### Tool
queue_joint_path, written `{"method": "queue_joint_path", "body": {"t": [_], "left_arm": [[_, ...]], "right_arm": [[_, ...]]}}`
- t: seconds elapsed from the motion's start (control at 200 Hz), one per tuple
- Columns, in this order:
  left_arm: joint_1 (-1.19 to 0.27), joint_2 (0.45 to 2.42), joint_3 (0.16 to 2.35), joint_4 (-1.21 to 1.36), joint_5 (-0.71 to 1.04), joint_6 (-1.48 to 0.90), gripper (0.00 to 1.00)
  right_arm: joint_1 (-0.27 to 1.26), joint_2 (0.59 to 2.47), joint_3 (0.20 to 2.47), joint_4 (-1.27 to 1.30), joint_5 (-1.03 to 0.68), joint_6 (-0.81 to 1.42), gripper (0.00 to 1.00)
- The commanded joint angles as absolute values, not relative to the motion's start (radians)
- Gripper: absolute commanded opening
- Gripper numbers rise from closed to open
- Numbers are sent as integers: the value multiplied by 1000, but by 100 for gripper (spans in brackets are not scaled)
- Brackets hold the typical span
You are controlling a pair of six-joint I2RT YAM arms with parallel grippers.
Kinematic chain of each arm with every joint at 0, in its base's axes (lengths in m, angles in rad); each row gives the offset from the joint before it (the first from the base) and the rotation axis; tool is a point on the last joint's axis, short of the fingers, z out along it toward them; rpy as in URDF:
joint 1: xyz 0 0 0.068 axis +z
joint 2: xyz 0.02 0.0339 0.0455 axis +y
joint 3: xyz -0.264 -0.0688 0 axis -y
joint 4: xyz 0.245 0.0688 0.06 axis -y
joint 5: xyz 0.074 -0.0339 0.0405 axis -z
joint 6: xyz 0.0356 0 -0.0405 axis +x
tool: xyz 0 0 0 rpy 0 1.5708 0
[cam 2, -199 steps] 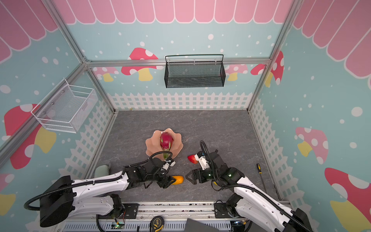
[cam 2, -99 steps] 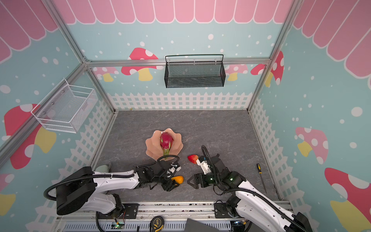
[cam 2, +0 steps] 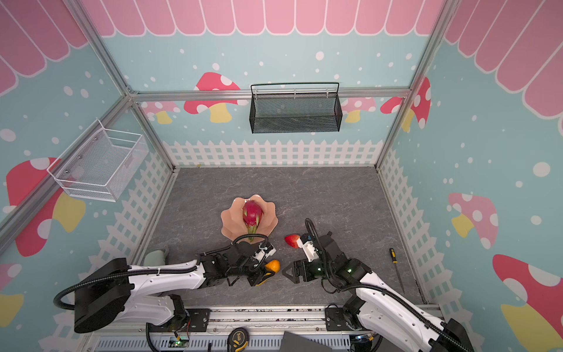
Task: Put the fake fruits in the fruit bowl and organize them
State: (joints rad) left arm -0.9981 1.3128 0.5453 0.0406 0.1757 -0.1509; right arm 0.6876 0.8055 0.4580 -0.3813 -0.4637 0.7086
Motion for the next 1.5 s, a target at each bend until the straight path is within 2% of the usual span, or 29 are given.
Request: {"method": "queue_joint_path", "body": {"t": [0.0, 0.14, 0.385, 0.606, 0.841, 1.311, 1.497], "left_arm": [[-976, 1242, 534, 119, 161, -162, 43], [-909, 1141, 551, 116, 142, -168, 43], [-647, 1015, 593, 26, -44, -260, 43], [-430, 1089, 667, -56, -92, -342, 42], [-375, 1332, 782, -52, -107, -368, 41], [-373, 1580, 821, 75, -77, -427, 47], [-373, 1618, 837, 78, -63, -424, 49]], "right_arm": [[690, 837, 497, -313, -449, 693, 97], [691, 879, 516, -204, -459, 685, 97], [690, 1065, 699, -89, -468, 578, 97], [700, 1323, 911, 5, -585, 518, 98], [732, 1471, 1001, 51, -600, 531, 98], [739, 1411, 889, 33, -537, 549, 98], [738, 1440, 918, -97, -419, 537, 98]]}}
